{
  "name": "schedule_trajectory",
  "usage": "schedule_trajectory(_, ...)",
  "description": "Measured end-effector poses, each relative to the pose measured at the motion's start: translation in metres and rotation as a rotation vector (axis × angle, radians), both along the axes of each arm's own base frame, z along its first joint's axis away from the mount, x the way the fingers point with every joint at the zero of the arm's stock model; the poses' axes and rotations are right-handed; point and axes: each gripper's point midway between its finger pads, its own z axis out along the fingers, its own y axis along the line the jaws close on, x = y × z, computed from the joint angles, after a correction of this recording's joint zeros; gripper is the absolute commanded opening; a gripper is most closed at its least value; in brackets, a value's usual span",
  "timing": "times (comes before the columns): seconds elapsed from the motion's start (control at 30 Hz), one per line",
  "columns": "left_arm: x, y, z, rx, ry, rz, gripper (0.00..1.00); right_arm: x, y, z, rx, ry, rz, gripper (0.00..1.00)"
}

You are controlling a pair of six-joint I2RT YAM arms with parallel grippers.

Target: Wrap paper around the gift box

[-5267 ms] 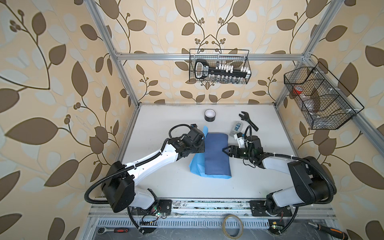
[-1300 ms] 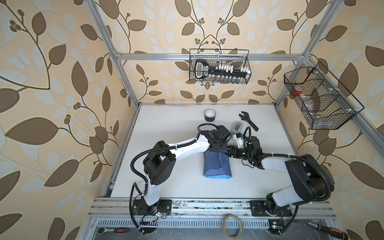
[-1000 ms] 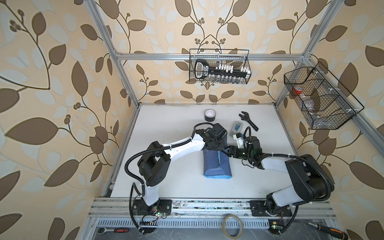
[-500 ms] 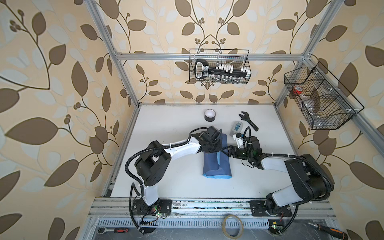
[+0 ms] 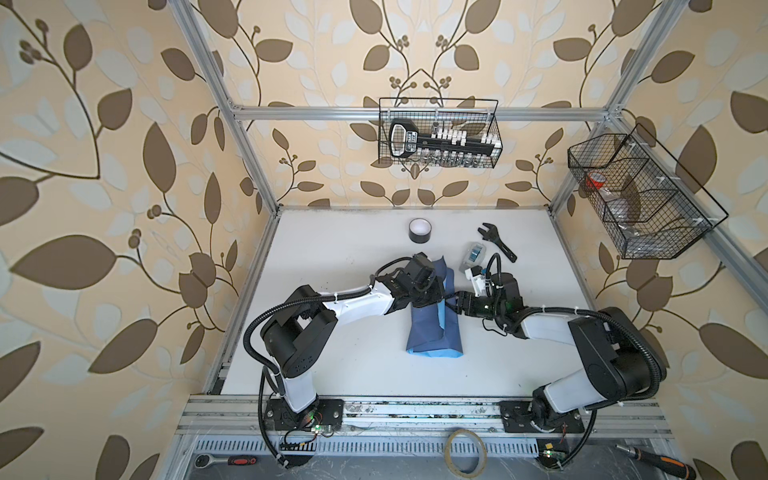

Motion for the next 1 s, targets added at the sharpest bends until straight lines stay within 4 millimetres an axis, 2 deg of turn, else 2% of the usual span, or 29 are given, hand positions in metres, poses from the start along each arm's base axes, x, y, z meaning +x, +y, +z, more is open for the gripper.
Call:
schedule_trajectory(0.53, -0.0033, 0.0032, 0.0016, -0.204, -0.027, 0.05, 0.0, 0.0001, 0.0002, -0.0001, 0.0, -0.001, 0.0, 0.75)
schedule_trajectory(1.0, -0.0011, 0.0017, -0.0008, -0.281, -0.032, 0.062, 0.0, 0.0, 0.0011, -0.0013, 0.0, 0.001, 0.002, 0.75)
